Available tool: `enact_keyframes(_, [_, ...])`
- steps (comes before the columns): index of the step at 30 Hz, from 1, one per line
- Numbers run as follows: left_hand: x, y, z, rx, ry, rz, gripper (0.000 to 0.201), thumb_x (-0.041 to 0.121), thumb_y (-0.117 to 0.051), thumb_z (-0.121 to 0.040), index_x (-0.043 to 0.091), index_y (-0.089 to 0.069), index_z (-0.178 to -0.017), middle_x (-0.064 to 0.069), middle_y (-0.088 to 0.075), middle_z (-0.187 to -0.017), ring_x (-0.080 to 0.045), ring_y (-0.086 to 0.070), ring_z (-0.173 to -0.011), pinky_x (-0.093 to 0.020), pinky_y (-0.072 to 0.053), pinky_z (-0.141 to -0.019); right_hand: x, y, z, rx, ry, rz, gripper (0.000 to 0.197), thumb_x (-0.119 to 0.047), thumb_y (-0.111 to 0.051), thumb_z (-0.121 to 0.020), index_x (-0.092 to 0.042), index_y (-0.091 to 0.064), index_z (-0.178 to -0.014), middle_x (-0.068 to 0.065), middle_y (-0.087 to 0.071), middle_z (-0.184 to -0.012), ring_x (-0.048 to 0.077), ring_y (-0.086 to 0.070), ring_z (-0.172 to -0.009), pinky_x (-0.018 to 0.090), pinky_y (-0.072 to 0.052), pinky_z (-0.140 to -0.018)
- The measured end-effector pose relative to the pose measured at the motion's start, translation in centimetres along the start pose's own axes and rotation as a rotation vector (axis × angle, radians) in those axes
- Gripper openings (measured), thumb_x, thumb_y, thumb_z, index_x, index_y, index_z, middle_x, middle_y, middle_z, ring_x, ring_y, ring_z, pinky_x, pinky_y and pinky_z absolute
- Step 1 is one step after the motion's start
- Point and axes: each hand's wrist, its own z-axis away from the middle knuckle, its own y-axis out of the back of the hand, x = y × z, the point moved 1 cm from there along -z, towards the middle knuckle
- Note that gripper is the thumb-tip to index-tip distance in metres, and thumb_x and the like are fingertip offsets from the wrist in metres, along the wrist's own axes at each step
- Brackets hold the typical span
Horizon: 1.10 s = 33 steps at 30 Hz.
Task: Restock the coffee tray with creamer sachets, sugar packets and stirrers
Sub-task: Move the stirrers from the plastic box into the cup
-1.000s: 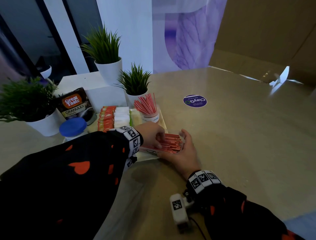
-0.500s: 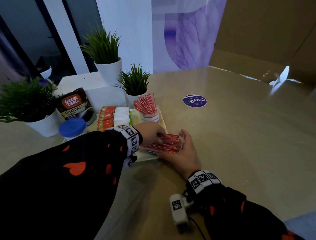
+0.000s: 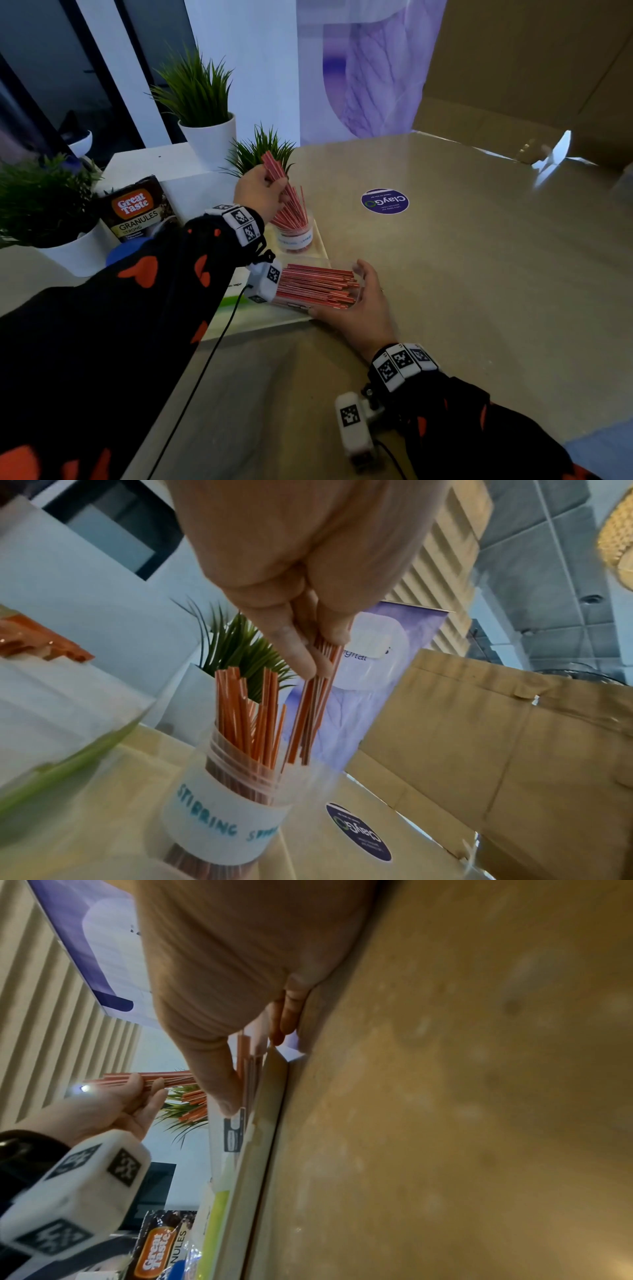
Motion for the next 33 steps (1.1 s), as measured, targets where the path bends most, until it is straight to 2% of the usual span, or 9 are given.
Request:
enact_keyframes(5, [-1.9,-0.7,-1.6,0.146,0.051,-0.071,0.009,0.025,-0.061,-0.098,0.016,-0.062,-0.098,-0.003,-0.073,-0.087,-0.014,-0.073,-0.074,-0.041,-0.062,-0.076,-0.2,-0.1,0.1,-0.007,-0.018,0.002,0.133,-0.053,-0.098,-0.038,-0.047,-0.025,-0.149,-0.020,-0.046,-0.144,0.011,-0.059,-0.123,0.045,-0.055,-0.101])
enact_keyframes(13, [-3.7,-2.4,-2.5,0.007,0.089,-0.410,0.022,0.034,-0.073,-0.087,0.012,-0.069,-0.090,-0.005,-0.075,-0.084,-0.024,-0.073,-0.080,-0.041,-0.061,-0.080,-0.7,0.0,0.3,-0.016,-0.015,0.000,0.133,-0.047,-0.098,-0.042,-0.042,-0.023,-0.152,-0.026,-0.045,-0.133,0.009,-0.059,-0.120,0.043,-0.056,-0.100])
enact_keyframes(16, [-3.3,-2.3,-2.5,0.023,0.111,-0.364,0.032,0.032,-0.079,-0.082,0.013,-0.066,-0.104,-0.005,-0.075,-0.089,-0.021,-0.074,-0.081,-0.039,-0.062,-0.077,-0.8,0.1,0.4,-0.020,-0.010,0.004,0.132,-0.048,-0.098,-0.043,-0.042,-0.023,-0.152,-0.026,-0.044,-0.134,0.008,-0.059,-0.120,0.043,-0.055,-0.101])
enact_keyframes(20, [-2.0,-1.0,-1.8,0.125,0.097,-0.345,0.071,0.039,-0.079,-0.079,0.016,-0.050,-0.140,-0.002,-0.061,-0.131,-0.022,-0.065,-0.108,-0.036,-0.055,-0.093,-0.7,0.0,0.3,-0.019,-0.019,0.005,0.132,-0.051,-0.098,-0.040,-0.046,-0.024,-0.149,-0.022,-0.048,-0.139,0.009,-0.061,-0.119,0.043,-0.056,-0.100])
enact_keyframes(23, [-0.3,-0.2,0.0,0.161,-0.029,-0.338,0.050,0.043,-0.074,-0.082,0.024,-0.059,-0.126,0.002,-0.058,-0.123,-0.014,-0.062,-0.102,-0.029,-0.052,-0.087,-0.6,0.0,0.3,-0.016,-0.015,0.015,0.134,-0.054,-0.098,-0.039,-0.046,-0.023,-0.149,-0.019,-0.050,-0.141,0.009,-0.062,-0.118,0.043,-0.055,-0.101])
enact_keyframes(25, [0.5,-0.3,1.2,0.001,-0.120,-0.294,0.024,0.033,-0.074,-0.085,0.025,-0.067,-0.106,0.007,-0.065,-0.103,-0.009,-0.063,-0.092,-0.026,-0.052,-0.079,-0.5,-0.1,0.2,-0.010,-0.006,0.003,0.134,-0.051,-0.098,-0.039,-0.044,-0.023,-0.151,-0.022,-0.050,-0.138,0.008,-0.063,-0.116,0.041,-0.055,-0.101])
enact_keyframes(28, [0.8,-1.0,3.0,-0.461,-0.219,-0.441,0.013,0.028,-0.080,-0.082,0.024,-0.074,-0.092,0.009,-0.071,-0.088,-0.004,-0.066,-0.085,-0.029,-0.058,-0.082,-0.4,-0.1,0.2,0.002,0.008,0.002,0.135,-0.050,-0.099,-0.038,-0.041,-0.025,-0.151,-0.024,-0.051,-0.134,0.008,-0.064,-0.115,0.040,-0.055,-0.101])
enact_keyframes(30, [0.7,-1.5,4.3,-0.691,-0.268,-0.601,0.015,0.030,-0.082,-0.081,0.024,-0.077,-0.094,0.011,-0.072,-0.089,-0.003,-0.066,-0.085,-0.024,-0.056,-0.080,-0.3,-0.2,0.1,0.000,0.006,0.009,0.136,-0.052,-0.099,-0.037,-0.042,-0.024,-0.151,-0.020,-0.051,-0.139,0.009,-0.063,-0.117,0.041,-0.054,-0.102])
enact_keyframes(33, [0.1,-2.5,6.1,-0.869,-0.319,-0.859,0.023,0.031,-0.077,-0.086,0.023,-0.076,-0.107,0.011,-0.072,-0.101,-0.005,-0.063,-0.091,-0.016,-0.047,-0.074,-0.3,-0.1,0.0,0.001,0.007,0.008,0.138,-0.053,-0.098,-0.036,-0.042,-0.023,-0.151,-0.018,-0.050,-0.142,0.011,-0.063,-0.118,0.042,-0.055,-0.100])
